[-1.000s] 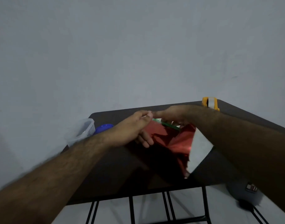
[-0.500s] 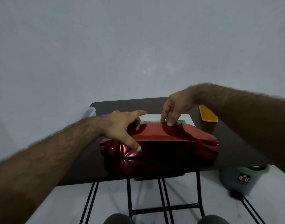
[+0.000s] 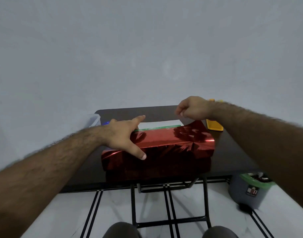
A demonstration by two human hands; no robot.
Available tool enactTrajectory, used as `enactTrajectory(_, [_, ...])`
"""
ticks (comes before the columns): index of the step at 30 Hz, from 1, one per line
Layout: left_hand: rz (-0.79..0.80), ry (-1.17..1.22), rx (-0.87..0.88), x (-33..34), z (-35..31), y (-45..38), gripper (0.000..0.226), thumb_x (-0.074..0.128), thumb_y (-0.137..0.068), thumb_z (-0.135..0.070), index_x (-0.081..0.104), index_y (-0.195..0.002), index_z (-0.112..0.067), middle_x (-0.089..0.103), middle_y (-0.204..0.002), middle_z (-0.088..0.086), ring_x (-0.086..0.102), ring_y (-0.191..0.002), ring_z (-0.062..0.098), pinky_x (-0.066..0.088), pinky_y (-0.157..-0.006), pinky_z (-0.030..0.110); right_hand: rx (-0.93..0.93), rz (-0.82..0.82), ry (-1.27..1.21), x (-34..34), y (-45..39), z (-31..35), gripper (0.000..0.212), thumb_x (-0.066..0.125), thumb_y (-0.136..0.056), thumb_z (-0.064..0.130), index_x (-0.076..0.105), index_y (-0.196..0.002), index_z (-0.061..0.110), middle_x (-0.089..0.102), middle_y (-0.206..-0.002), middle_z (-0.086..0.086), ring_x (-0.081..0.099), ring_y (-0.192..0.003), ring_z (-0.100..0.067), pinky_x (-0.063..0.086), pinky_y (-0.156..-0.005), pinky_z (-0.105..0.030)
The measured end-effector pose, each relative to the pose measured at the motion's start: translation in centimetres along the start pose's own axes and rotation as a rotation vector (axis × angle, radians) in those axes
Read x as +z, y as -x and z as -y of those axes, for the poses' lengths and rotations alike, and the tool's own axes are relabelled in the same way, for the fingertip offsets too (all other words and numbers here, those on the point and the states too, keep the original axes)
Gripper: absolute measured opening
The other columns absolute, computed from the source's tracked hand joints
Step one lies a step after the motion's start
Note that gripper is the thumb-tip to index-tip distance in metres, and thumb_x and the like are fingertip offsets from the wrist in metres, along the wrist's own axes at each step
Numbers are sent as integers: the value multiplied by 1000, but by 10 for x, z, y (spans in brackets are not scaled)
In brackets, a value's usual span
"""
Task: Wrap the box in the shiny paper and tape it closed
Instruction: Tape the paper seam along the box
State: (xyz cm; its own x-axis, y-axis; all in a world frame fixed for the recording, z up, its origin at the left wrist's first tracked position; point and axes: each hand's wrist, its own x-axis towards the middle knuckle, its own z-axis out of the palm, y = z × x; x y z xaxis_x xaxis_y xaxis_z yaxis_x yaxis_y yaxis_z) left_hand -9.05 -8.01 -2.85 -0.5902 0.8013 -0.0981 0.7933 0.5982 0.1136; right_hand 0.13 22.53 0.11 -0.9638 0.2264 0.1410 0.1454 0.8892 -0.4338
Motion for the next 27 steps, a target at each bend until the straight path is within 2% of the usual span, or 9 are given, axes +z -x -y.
enactTrajectory(3, [29,288,27,-5,13,-5,147,64,-52,-105,0,-169,-44,48,-156,-19,43,-149,10,28,-128,42,-18,42,-13,12,-14,9,26,60,-97,9,79,-106,24,72,-108,10,65,-106,-12,51,-88,-27])
enactTrajectory(5, [-72,498,-9,-9,24,-13,130,58,-67,-102,15,-170,-35,49,-154,-23,43,-146,4,30,-126,35,-18,36,19,15,-26,9,26,60,-98,12,79,-111,23,72,-115,8,64,-113,-13,50,-95,-27])
enactTrajectory(9, [-158,526,-167,-15,55,-44,61,57,-108,-49,41,-162,-27,51,-153,-13,48,-143,10,36,-116,29,-13,79,138,22,-57,-6,29,59,-102,12,77,-124,16,73,-127,2,63,-122,-17,45,-100,-25])
enactTrajectory(12, [-101,336,-194,-10,80,-76,59,60,-107,-24,40,-162,-20,56,-154,0,52,-144,16,40,-117,28,8,148,220,35,-84,-23,28,60,-103,13,75,-126,16,73,-128,1,64,-119,-16,41,-90,-20])
enactTrajectory(16, [10,144,-186,2,101,-115,71,66,-103,-25,34,-165,-18,50,-162,2,51,-146,18,42,-121,37,-5,335,320,56,-113,-47,49,63,-99,10,58,-148,14,64,-143,0,62,-122,-15,45,-97,-21])
enactTrajectory(20, [100,67,-197,10,107,-142,76,72,-100,-34,36,-163,-14,59,-150,4,58,-135,24,47,-113,38,-74,454,332,66,-136,-68,23,72,-97,26,67,-117,35,70,-126,1,66,-109,-19,53,-93,-31])
enactTrajectory(21, [95,46,-185,12,106,-146,73,73,-99,-35,41,-160,-14,61,-147,4,59,-131,24,49,-111,38,-105,450,343,64,-140,-73,28,76,-95,29,66,-121,35,69,-127,3,66,-111,-18,52,-96,-32])
enactTrajectory(23, [72,41,-159,13,107,-155,63,77,-97,-38,53,-150,-13,65,-142,3,63,-124,23,52,-107,38,-131,452,374,56,-144,-79,45,83,-91,30,67,-133,26,68,-127,5,65,-115,-17,50,-98,-28])
enactTrajectory(27, [46,79,-132,13,102,-169,56,83,-92,-39,63,-137,-14,70,-127,2,70,-107,23,58,-96,38,-17,465,350,46,-143,-87,45,88,-86,19,67,-126,12,70,-122,3,66,-113,-19,49,-86,-19])
